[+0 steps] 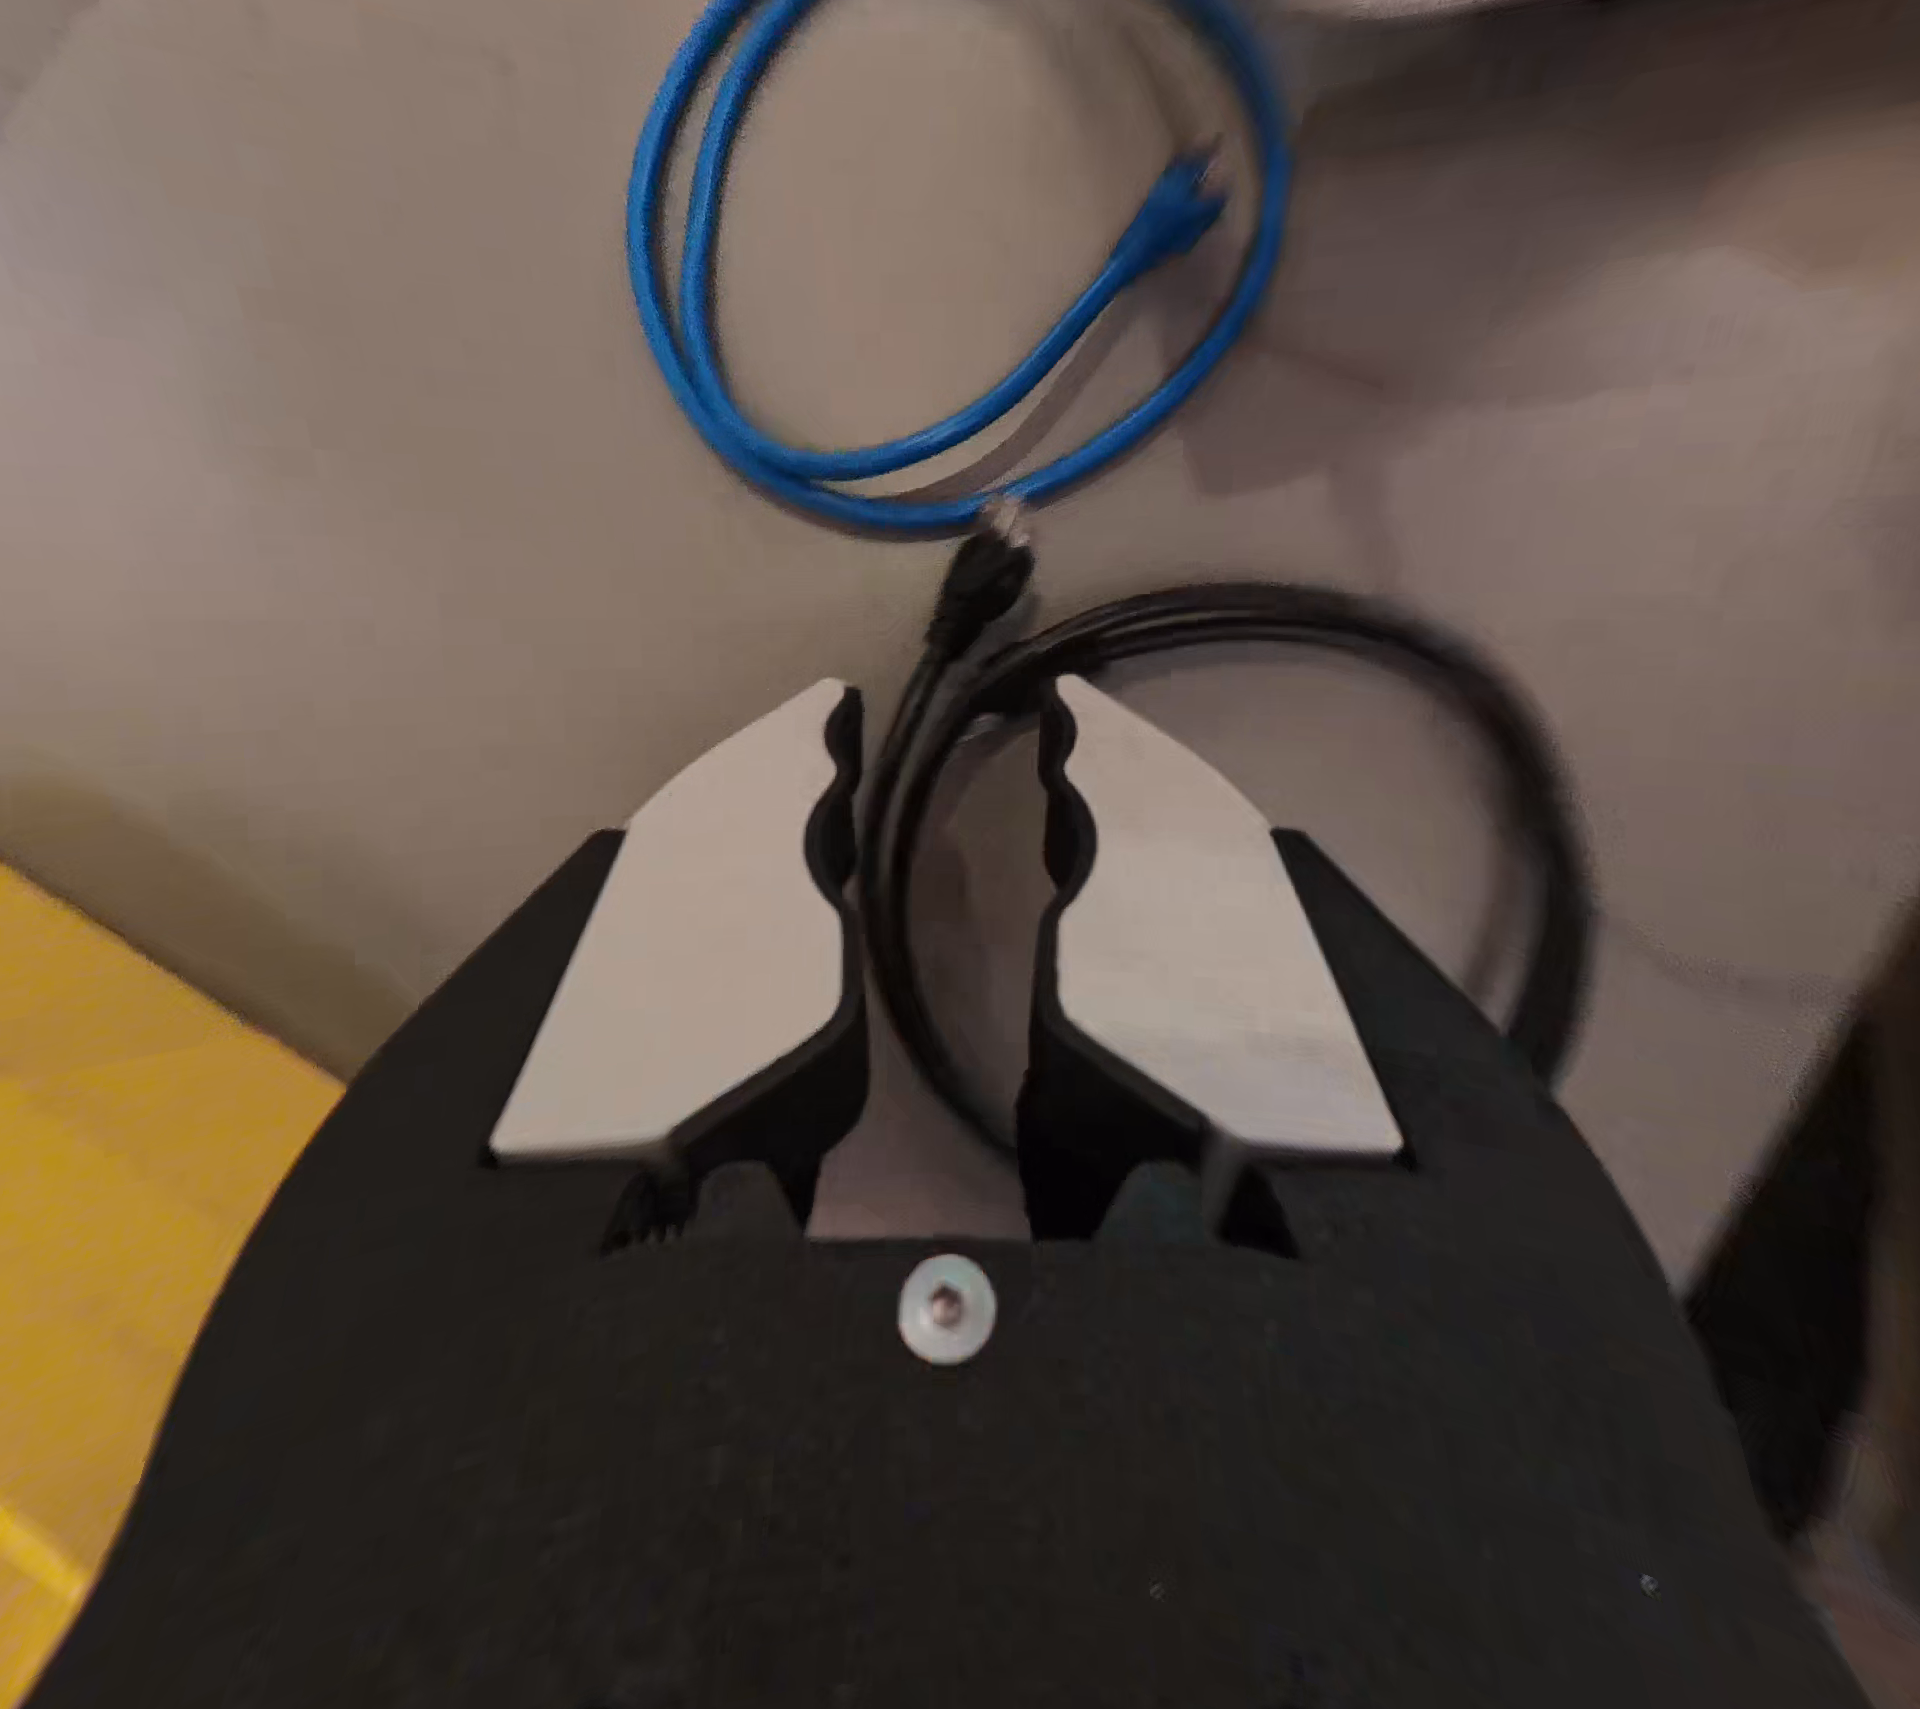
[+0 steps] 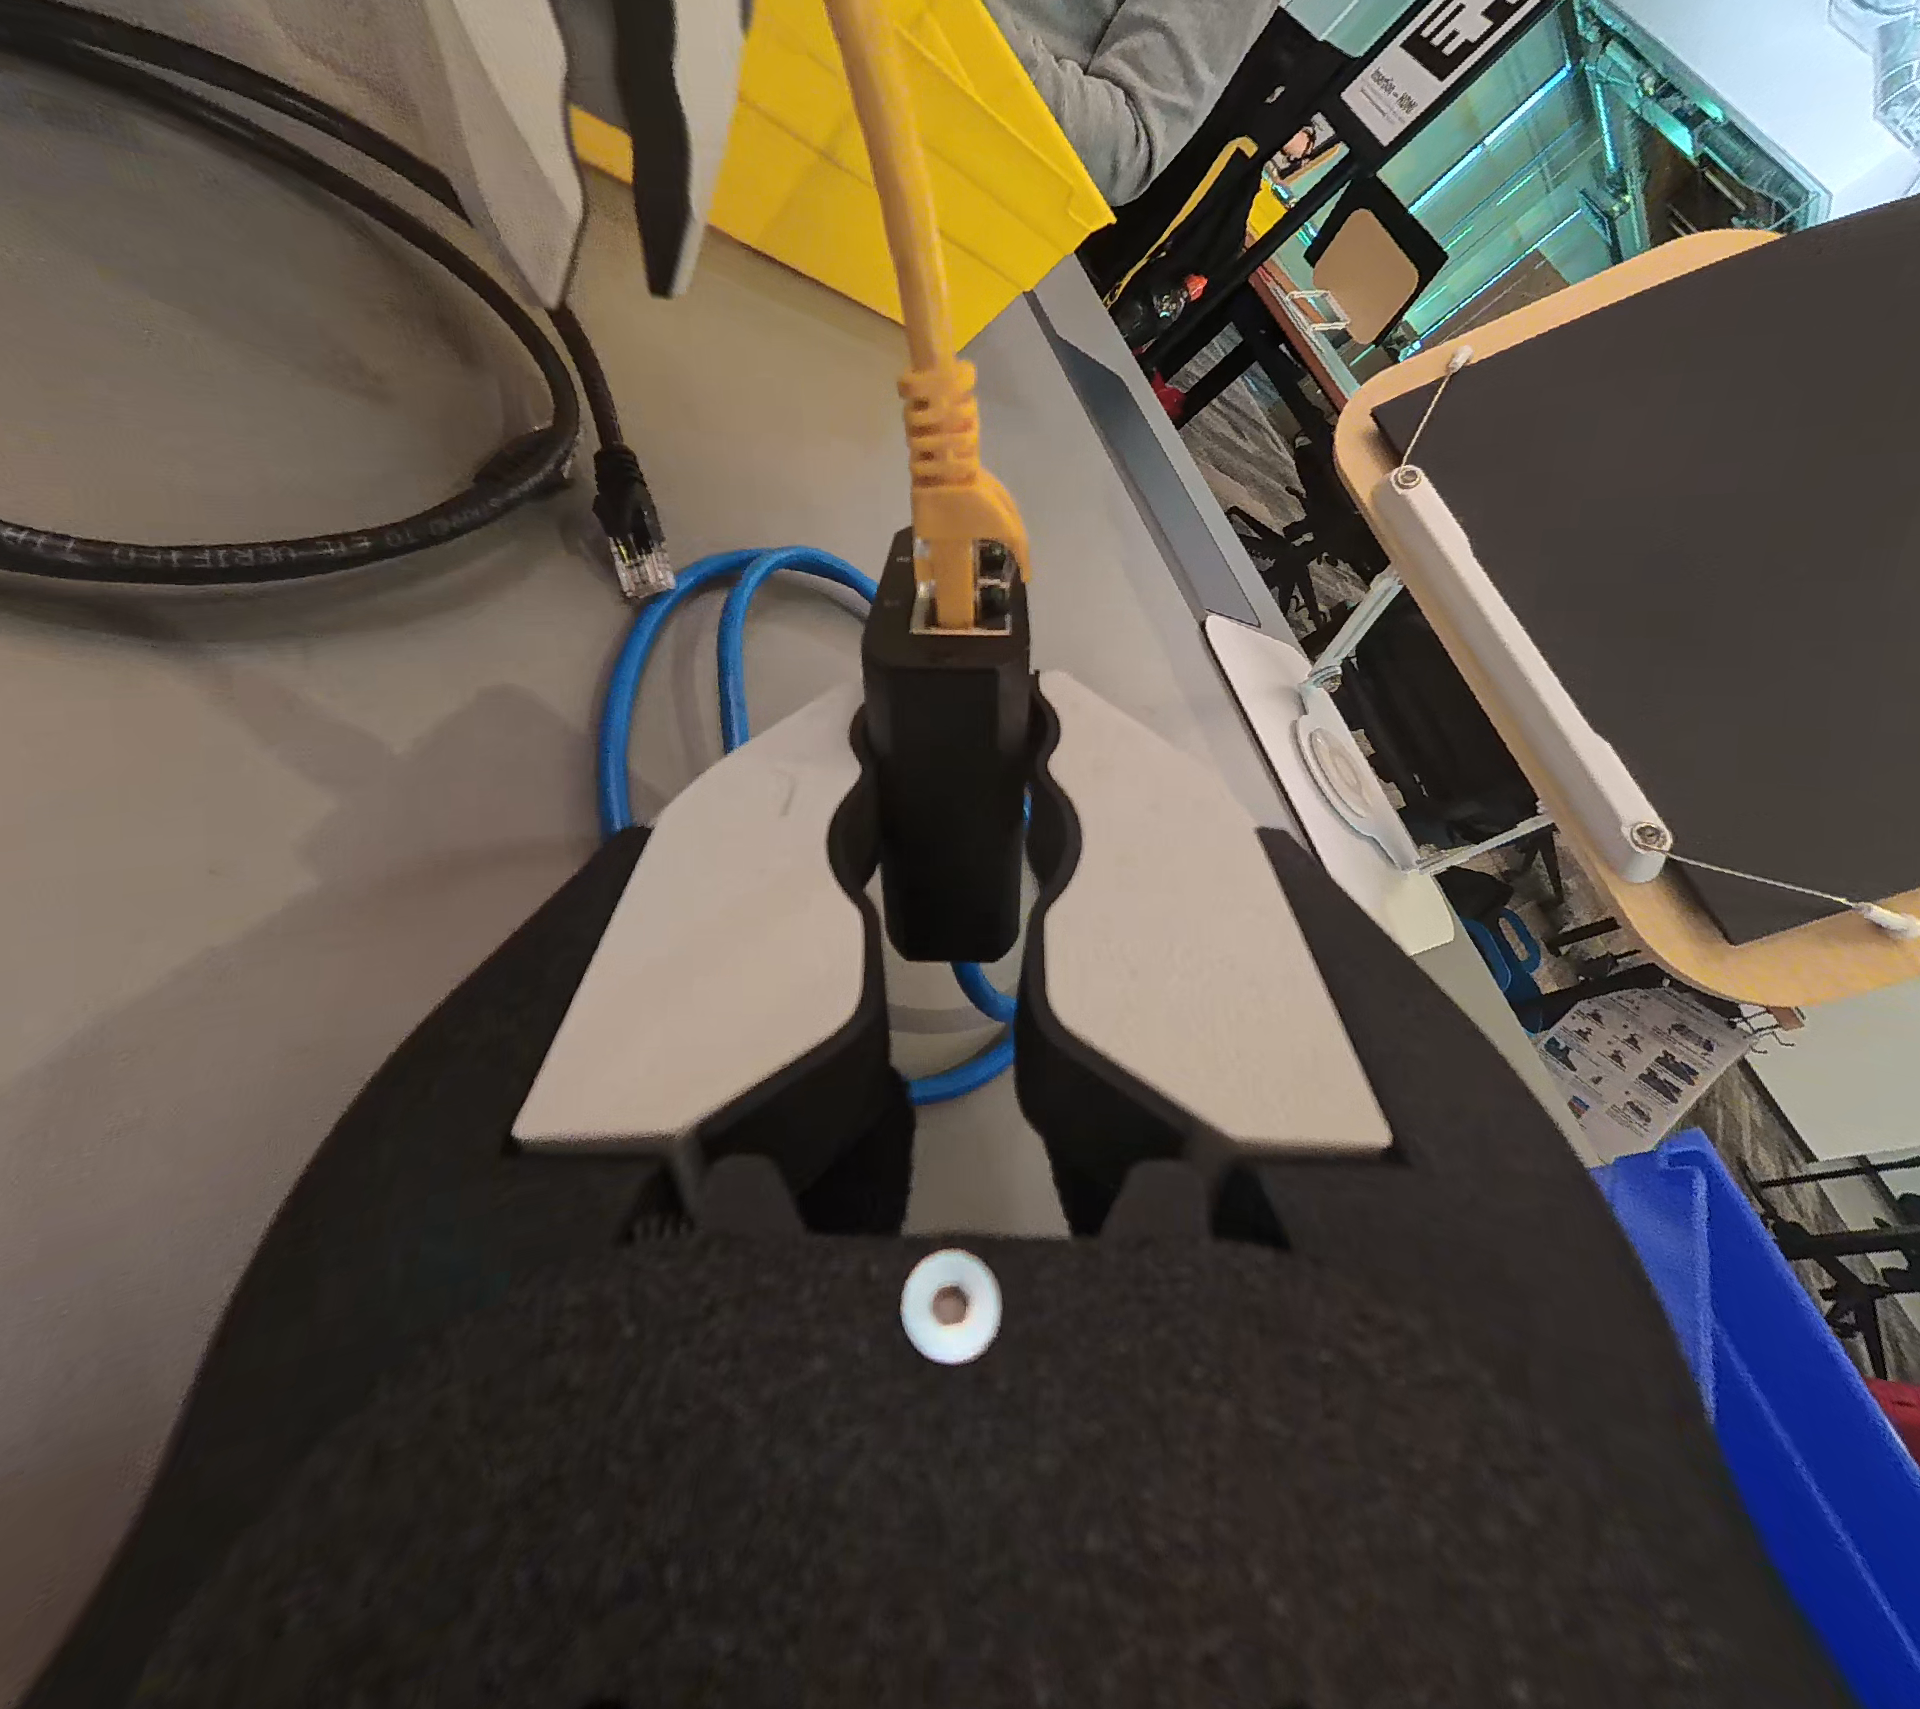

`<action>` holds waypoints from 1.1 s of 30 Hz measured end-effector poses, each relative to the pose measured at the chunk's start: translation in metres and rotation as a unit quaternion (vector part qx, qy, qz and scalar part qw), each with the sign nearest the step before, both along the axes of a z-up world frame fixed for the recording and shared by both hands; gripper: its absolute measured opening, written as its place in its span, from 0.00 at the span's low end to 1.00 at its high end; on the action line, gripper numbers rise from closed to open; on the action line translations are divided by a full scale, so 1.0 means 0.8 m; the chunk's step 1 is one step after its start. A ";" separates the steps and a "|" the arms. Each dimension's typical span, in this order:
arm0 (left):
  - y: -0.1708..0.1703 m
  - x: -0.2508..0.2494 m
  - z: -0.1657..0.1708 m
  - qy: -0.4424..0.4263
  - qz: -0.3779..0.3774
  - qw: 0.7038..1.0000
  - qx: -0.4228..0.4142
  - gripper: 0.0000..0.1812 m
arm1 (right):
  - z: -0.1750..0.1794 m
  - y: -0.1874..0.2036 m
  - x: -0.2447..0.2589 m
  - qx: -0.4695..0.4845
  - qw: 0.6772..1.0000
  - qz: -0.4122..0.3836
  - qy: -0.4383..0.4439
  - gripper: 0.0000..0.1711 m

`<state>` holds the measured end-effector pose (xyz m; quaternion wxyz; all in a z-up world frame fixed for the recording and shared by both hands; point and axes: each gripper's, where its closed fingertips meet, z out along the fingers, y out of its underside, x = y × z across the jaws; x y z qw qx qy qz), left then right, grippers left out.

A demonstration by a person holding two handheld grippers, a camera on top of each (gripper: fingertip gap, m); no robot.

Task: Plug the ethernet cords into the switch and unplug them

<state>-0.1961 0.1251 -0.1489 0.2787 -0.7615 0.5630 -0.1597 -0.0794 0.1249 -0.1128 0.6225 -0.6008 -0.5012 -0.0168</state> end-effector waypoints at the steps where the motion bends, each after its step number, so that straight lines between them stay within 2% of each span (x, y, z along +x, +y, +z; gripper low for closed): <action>1: 0.008 -0.002 -0.007 0.037 -0.009 0.999 0.022 0.17 | 0.000 0.000 0.000 0.001 1.000 0.000 -0.001 0.14; 5: 0.035 -0.005 -0.014 0.128 -0.008 0.988 0.085 0.17 | -0.002 -0.001 -0.002 0.001 1.000 0.002 -0.008 0.14; 11: 0.023 -0.018 -0.034 0.175 -0.050 0.982 0.055 0.16 | -0.002 0.000 -0.002 -0.006 1.000 0.006 -0.002 0.14; 17: 0.023 -0.016 -0.049 0.180 -0.057 0.980 0.054 0.09 | -0.004 0.000 -0.003 -0.012 1.000 0.008 -0.001 0.14; 21: 0.029 -0.014 -0.058 0.191 -0.053 0.976 0.089 0.04 | -0.006 0.000 -0.004 -0.012 1.000 0.007 -0.007 0.14; 26: 0.022 -0.014 -0.057 0.157 -0.021 0.986 0.049 0.03 | -0.006 0.001 -0.004 -0.014 1.000 0.007 -0.005 0.14; 29: 0.008 -0.018 -0.058 0.146 -0.024 0.989 0.022 0.09 | -0.007 0.001 -0.004 -0.016 1.000 0.008 -0.006 0.14; 30: 0.005 -0.019 -0.057 0.144 -0.024 0.989 0.016 0.08 | -0.007 0.000 -0.004 -0.015 1.000 0.008 -0.006 0.14; 31: 0.003 -0.021 -0.057 0.144 -0.023 0.989 0.014 0.03 | -0.007 0.000 -0.004 -0.015 1.000 0.009 -0.006 0.14; 33: 0.003 -0.023 -0.056 0.141 -0.021 0.990 0.015 0.03 | -0.007 0.000 -0.005 -0.016 1.000 0.009 -0.007 0.14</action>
